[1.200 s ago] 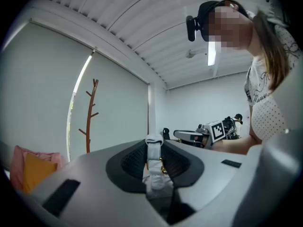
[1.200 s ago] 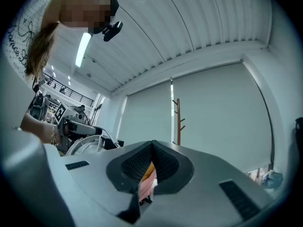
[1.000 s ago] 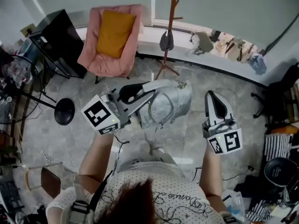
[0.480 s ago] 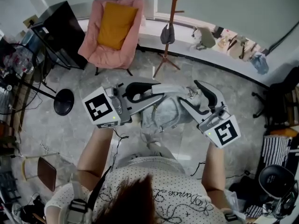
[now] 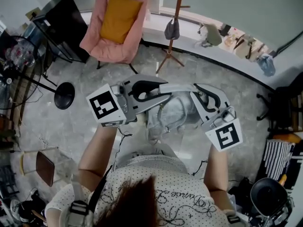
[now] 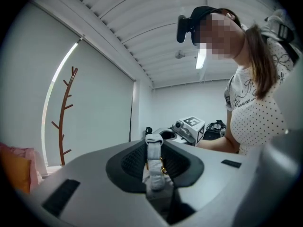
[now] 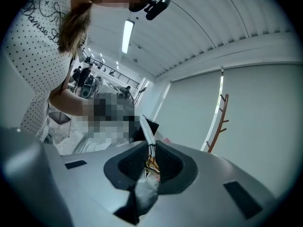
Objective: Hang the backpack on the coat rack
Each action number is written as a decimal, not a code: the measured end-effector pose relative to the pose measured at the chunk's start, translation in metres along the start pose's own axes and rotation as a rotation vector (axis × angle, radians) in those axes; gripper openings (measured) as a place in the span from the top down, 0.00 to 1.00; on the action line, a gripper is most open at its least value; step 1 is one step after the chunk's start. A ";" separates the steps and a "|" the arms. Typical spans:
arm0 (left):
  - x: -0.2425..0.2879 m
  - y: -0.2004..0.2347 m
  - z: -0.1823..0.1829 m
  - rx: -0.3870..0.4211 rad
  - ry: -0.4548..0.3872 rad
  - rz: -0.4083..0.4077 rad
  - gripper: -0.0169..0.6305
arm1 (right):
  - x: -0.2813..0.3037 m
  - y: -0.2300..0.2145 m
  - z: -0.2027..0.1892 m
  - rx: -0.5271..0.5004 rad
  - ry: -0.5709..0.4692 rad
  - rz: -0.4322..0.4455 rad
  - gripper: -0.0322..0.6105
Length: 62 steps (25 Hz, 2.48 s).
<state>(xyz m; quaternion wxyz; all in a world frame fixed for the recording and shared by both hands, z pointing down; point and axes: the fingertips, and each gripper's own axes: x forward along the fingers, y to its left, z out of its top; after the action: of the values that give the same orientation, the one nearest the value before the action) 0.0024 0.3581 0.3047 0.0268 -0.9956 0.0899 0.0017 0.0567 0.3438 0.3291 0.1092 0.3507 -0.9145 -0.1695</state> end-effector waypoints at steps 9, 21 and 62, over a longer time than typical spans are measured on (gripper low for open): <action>0.002 0.068 -0.003 -0.018 -0.031 -0.020 0.84 | 0.047 -0.045 -0.001 -0.014 0.021 -0.065 0.87; -0.020 0.222 -0.005 -0.010 -0.025 -0.072 0.84 | 0.177 -0.121 -0.004 -0.029 0.047 -0.181 0.87; 0.167 0.498 0.059 0.115 -0.058 0.144 0.83 | 0.280 -0.452 -0.037 -0.154 -0.072 -0.139 0.87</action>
<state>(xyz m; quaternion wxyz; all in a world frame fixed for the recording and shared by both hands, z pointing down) 0.0772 -0.1582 0.2177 0.0865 -0.9829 0.1605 0.0275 0.1379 -0.1697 0.2109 0.0911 0.3974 -0.8756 -0.2590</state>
